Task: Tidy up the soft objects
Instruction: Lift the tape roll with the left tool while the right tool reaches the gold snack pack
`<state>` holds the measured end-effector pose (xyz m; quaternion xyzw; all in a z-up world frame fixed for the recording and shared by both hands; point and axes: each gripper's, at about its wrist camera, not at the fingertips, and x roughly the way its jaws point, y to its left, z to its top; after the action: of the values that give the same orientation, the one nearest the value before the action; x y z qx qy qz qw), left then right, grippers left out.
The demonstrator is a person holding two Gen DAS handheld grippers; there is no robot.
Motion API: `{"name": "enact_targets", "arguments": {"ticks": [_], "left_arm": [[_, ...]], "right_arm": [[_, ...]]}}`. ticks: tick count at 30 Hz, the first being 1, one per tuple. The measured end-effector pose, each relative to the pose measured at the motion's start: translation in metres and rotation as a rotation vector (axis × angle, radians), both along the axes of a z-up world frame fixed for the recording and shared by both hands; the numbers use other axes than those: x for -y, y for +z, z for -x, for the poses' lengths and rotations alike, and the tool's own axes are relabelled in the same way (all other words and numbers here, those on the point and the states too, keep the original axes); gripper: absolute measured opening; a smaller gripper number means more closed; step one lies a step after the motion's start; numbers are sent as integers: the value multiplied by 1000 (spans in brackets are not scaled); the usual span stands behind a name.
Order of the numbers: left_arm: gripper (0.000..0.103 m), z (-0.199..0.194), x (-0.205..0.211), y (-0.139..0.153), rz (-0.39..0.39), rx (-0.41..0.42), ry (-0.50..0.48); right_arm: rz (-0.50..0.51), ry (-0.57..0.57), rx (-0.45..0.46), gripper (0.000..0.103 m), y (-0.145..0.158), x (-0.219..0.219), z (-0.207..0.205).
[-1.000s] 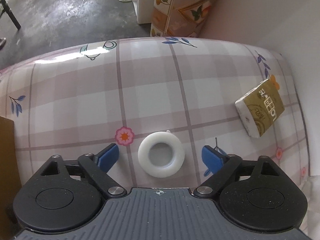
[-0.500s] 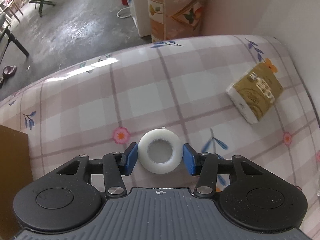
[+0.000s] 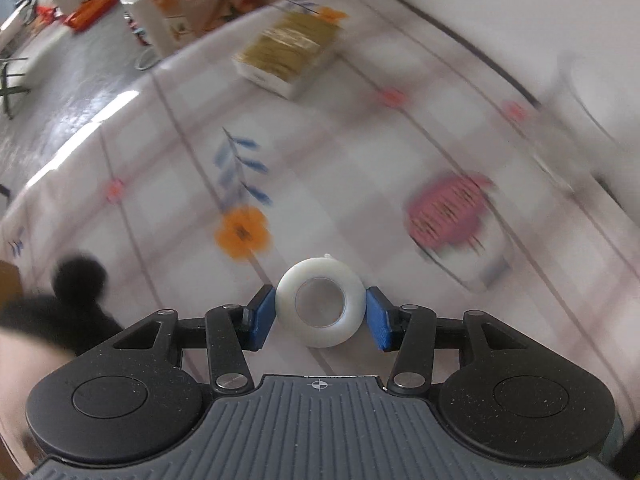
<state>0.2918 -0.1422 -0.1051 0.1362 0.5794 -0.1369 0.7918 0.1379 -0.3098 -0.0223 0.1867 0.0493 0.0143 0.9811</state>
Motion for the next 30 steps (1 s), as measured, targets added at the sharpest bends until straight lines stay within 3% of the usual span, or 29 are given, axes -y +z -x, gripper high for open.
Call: {"name": "enact_targets", "arguments": {"ticks": [8, 16, 21, 26, 30], "left_arm": [[48, 74, -24, 0, 119, -25, 13], [48, 139, -64, 3, 191, 42, 66], [48, 170, -86, 4, 256, 94, 116], [48, 194, -109, 4, 357, 165, 183], [48, 208, -126, 5, 407, 212, 201]], "right_arm": [[-76, 8, 78, 103, 3, 17, 26], [-49, 38, 118, 103, 23, 8, 43], [16, 142, 116, 103, 39, -12, 46], [123, 299, 36, 103, 51, -31, 34], [224, 439, -103, 103, 54, -47, -4]]}}
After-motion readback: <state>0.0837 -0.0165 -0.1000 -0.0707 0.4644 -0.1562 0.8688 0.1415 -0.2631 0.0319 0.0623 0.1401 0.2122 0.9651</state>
